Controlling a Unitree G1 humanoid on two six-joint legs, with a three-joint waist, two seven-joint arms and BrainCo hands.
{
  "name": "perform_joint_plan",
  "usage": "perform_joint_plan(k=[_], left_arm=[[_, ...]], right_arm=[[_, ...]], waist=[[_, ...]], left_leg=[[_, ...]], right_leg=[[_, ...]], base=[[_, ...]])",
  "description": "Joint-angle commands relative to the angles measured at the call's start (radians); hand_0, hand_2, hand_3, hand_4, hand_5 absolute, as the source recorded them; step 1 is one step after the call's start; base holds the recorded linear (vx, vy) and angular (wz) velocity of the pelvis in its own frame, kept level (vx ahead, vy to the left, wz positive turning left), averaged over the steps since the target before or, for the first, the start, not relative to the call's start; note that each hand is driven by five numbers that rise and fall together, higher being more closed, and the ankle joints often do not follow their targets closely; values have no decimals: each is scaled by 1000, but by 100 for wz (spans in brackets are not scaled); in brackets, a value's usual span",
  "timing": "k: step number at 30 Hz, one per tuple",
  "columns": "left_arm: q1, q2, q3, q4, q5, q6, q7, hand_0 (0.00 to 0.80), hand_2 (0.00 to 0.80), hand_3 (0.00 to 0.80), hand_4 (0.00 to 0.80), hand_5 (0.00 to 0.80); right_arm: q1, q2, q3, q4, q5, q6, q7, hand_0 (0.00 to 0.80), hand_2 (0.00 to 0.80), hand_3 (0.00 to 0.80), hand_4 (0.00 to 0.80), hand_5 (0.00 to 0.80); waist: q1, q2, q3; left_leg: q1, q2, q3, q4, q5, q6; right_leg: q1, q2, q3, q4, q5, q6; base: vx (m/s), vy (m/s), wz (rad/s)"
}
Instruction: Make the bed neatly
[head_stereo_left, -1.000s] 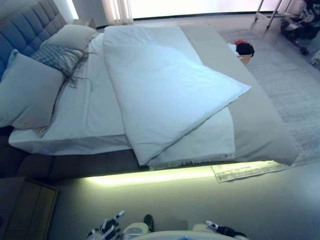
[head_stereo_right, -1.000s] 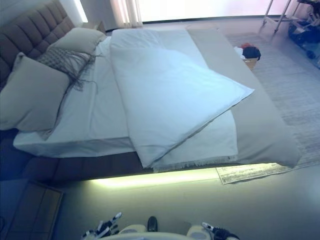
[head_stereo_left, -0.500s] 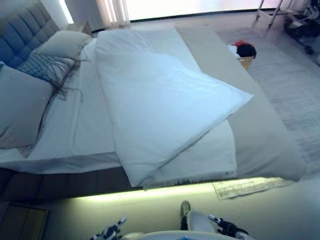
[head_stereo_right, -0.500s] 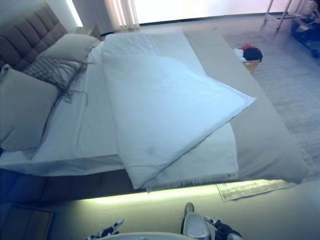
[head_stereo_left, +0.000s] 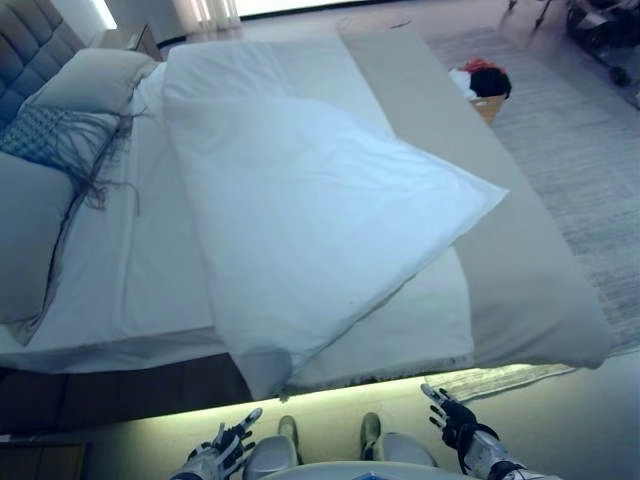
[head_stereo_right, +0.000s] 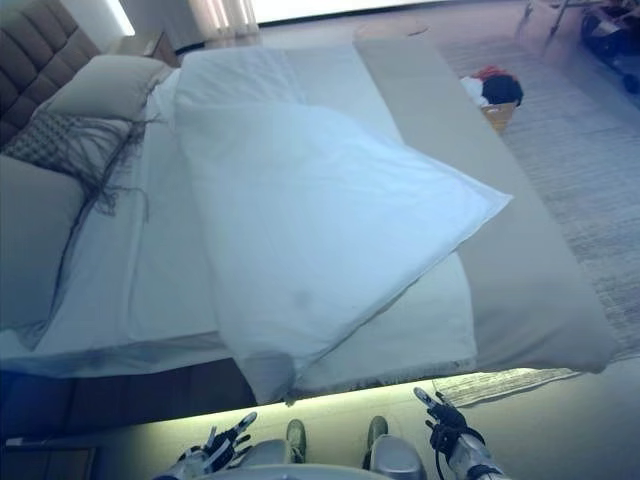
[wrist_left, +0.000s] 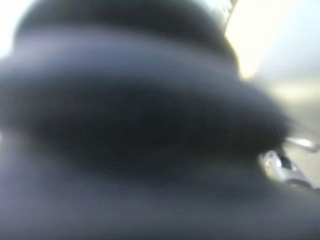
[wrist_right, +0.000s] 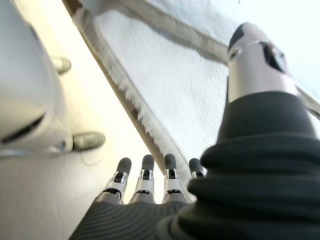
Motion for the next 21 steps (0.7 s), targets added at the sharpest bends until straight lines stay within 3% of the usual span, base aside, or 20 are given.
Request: perform_joint_plan(k=[1,9,13,21], left_arm=[[-8,13,-22,8,-70,-19,-12,0,0,0,0,0],[-62,46,-49,-20,-123,-50,-68,0,0,0,0,0],[-125,58,-85,-33,-180,-58,-94,0,0,0,0,0],[-204,67,-116,-81,-308,-100,-129,0,0,0,0,0]], right_arm=[[-122,-12,-6,-46,43,-69,-31,0,0,0,0,0],[-275,-35,6,-41,192,75,83,0,0,0,0,0],[-404,-60,36,-37,214,140,60,0,0,0,0,0],[-583,-113,64,-21,245,200,24,0,0,0,0,0]], waist=[[26,-17,47],[71,-34,114],[91,-31,166],[135,-22,253]], left_leg=[[-79,-1,-30,140,-40,-13],[-251,17,-54,350,-97,-15],[-344,16,-70,400,-100,-12],[-477,-7,-87,444,-90,16]], right_leg=[[0,-134,22,32,26,77],[-102,-165,5,181,-21,58],[-198,-168,5,259,-35,50],[-384,-189,4,400,-45,52]], base=[[1,53,7],[-42,-17,8],[-166,12,20],[-107,49,17]])
